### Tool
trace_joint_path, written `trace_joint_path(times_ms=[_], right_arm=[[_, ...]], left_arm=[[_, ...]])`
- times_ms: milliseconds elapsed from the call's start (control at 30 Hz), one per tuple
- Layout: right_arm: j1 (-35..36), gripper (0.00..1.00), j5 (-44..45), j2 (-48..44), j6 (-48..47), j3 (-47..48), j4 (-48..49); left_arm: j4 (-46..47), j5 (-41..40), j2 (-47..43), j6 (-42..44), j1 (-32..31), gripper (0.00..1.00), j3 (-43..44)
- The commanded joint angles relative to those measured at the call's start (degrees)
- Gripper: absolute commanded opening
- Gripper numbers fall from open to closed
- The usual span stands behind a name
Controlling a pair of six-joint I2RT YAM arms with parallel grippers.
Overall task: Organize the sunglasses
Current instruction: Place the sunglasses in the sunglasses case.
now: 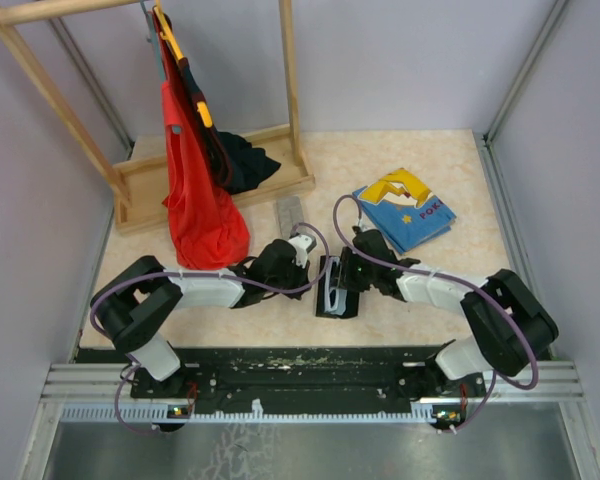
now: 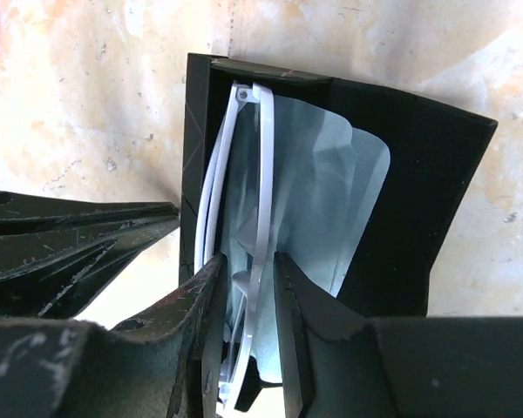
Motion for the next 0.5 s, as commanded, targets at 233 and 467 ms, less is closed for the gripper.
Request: trace_joint_path(times_ms=[233, 467], right_arm=[[0.36, 0.30, 4.43, -4.66, -2.72, 3.15, -6.37], [0.33, 0.30, 4.97, -5.89, -2.74, 2.72, -6.80]], left_arm=[[-3.34, -0.23, 1.12, -0.05, 0.36, 0.00, -0.68], [-3.33, -0.15, 1.21, 0.06, 0.37, 0.00, -0.68]])
